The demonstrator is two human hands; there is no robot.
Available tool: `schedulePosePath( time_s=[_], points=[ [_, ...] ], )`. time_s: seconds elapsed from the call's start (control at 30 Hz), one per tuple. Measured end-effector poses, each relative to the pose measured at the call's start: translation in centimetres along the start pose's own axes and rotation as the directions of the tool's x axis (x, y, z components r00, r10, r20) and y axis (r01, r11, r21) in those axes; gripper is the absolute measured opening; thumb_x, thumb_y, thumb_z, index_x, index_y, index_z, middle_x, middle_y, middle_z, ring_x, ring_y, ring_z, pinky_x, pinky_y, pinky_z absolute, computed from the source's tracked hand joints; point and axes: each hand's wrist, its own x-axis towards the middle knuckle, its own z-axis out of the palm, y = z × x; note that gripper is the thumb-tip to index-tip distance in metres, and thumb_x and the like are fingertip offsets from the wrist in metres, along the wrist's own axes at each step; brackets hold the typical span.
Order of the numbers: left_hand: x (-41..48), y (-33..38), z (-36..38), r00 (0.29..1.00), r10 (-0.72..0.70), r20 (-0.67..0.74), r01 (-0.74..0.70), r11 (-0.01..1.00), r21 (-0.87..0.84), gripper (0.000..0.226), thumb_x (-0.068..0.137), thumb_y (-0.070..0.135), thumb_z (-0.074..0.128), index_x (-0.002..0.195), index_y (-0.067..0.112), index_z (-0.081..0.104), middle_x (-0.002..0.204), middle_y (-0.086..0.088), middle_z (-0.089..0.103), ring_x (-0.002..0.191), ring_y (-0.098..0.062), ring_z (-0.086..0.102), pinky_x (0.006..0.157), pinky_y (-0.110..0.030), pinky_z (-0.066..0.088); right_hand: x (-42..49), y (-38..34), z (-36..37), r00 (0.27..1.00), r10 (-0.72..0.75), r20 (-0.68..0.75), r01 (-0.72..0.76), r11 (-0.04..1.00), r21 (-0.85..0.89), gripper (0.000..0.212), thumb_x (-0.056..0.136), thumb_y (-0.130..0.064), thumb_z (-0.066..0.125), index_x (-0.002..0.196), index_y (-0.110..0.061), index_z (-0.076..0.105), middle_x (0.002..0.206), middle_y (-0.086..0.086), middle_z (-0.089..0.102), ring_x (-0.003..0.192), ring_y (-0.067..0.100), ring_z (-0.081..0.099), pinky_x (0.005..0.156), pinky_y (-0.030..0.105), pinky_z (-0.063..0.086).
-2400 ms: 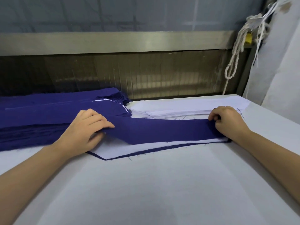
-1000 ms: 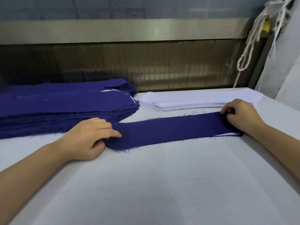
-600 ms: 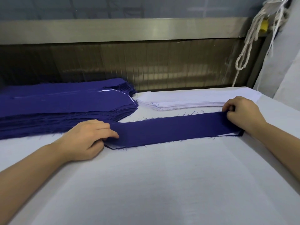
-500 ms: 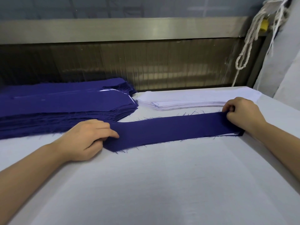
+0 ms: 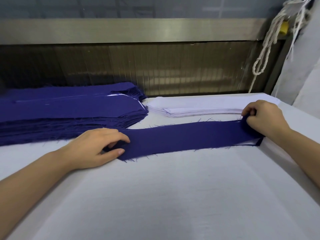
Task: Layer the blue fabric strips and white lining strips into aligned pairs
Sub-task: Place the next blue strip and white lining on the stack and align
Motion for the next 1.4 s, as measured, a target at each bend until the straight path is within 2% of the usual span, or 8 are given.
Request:
schedulePosePath(
  time_s=[0.23, 0.4, 0.57, 0.87, 1.0, 1.13, 1.3, 1.4],
  points=[
    [0.2, -0.3, 0.4, 0.999, -0.037, 0.023, 0.037, 0.999, -0.027, 0.062, 0.083, 0.065, 0.018, 0.118, 0.034, 0.059, 0.093, 0.041, 0.043, 0.089, 0.016, 0.044, 0.080, -0.009, 0.033, -0.1, 0.3, 0.6, 0.981, 0.107, 0.162, -0.088, 0.989, -0.122, 0.020, 0.076, 0.000, 0.052, 0.080, -0.017, 0.062, 0.095, 0.008, 0.058, 0.087, 0.029, 0.051, 0.074, 0.036, 0.046],
    [0.1, -0.4, 0.5, 0.998, -0.058, -0.005, 0.058, 0.998, -0.006, 0.074, 0.081, 0.076, 0.006, 0.115, 0.036, 0.058, 0.092, 0.033, 0.046, 0.091, 0.005, 0.046, 0.076, -0.016, 0.038, -0.1, 0.5, 0.9, 0.991, 0.089, 0.100, -0.055, 0.951, -0.303, 0.024, 0.083, -0.012, 0.050, 0.101, -0.017, 0.065, 0.112, 0.014, 0.057, 0.107, 0.037, 0.041, 0.088, 0.040, 0.034],
    [0.1, -0.8, 0.8, 0.994, -0.096, -0.043, 0.097, 0.995, 0.022, 0.058, 0.083, 0.068, 0.022, 0.119, 0.039, 0.057, 0.108, 0.028, 0.044, 0.102, 0.002, 0.045, 0.079, -0.025, 0.045, -0.1, 0.5, 1.6, 0.985, 0.087, 0.151, -0.034, 0.947, -0.321, 0.027, 0.090, -0.033, 0.049, 0.111, -0.021, 0.061, 0.120, 0.009, 0.056, 0.114, 0.034, 0.040, 0.094, 0.041, 0.027],
    [0.1, -1.3, 1.0, 0.977, -0.203, 0.061, 0.202, 0.979, 0.022, 0.057, 0.084, 0.063, 0.031, 0.138, 0.046, 0.034, 0.136, 0.031, 0.031, 0.122, 0.003, 0.037, 0.095, -0.028, 0.041, 0.1, 0.7, 2.0, 0.975, 0.105, 0.195, -0.035, 0.942, -0.334, 0.028, 0.093, -0.043, 0.046, 0.113, -0.026, 0.056, 0.125, 0.006, 0.052, 0.116, 0.032, 0.036, 0.093, 0.040, 0.026],
    [0.3, -1.2, 0.8, 0.969, -0.240, 0.054, 0.241, 0.971, -0.013, 0.052, 0.088, 0.052, 0.050, 0.137, 0.042, 0.034, 0.128, 0.027, 0.038, 0.115, 0.000, 0.042, 0.090, -0.031, 0.044, 0.2, 0.7, 2.3, 0.976, 0.077, 0.206, -0.016, 0.959, -0.283, 0.012, 0.094, -0.037, 0.048, 0.096, -0.026, 0.052, 0.117, 0.007, 0.052, 0.113, 0.031, 0.035, 0.090, 0.040, 0.024],
    [0.7, -1.3, 0.9, 0.947, -0.320, -0.019, 0.318, 0.946, -0.064, 0.045, 0.090, 0.045, 0.052, 0.133, 0.031, 0.046, 0.112, 0.014, 0.050, 0.108, -0.007, 0.045, 0.092, -0.031, 0.041, 0.0, 0.6, 2.9, 0.994, 0.006, 0.109, 0.007, 0.993, -0.120, 0.007, 0.095, -0.027, 0.050, 0.094, -0.021, 0.049, 0.110, 0.006, 0.056, 0.112, 0.029, 0.037, 0.088, 0.035, 0.018],
    [1.2, -1.7, 0.5, 0.929, -0.363, -0.070, 0.359, 0.931, -0.062, 0.026, 0.085, 0.032, 0.067, 0.108, 0.021, 0.064, 0.090, 0.011, 0.058, 0.087, -0.011, 0.037, 0.072, -0.022, 0.026, -0.3, -0.1, 2.7, 0.995, -0.100, -0.007, 0.100, 0.995, -0.009, 0.007, 0.097, -0.020, 0.046, 0.093, -0.018, 0.041, 0.084, 0.009, 0.058, 0.089, 0.032, 0.048, 0.083, 0.033, 0.017],
    [1.2, -1.8, -0.5, 0.909, -0.402, -0.112, 0.386, 0.912, -0.137, 0.016, 0.078, 0.025, 0.075, 0.092, 0.020, 0.067, 0.084, 0.010, 0.061, 0.088, -0.014, 0.037, 0.070, -0.023, 0.026, -0.5, -0.4, 2.6, 0.994, -0.112, -0.007, 0.112, 0.988, 0.109, 0.008, 0.097, -0.019, 0.049, 0.098, -0.011, 0.048, 0.087, 0.011, 0.060, 0.082, 0.030, 0.047, 0.086, 0.034, 0.024]
  ],
)
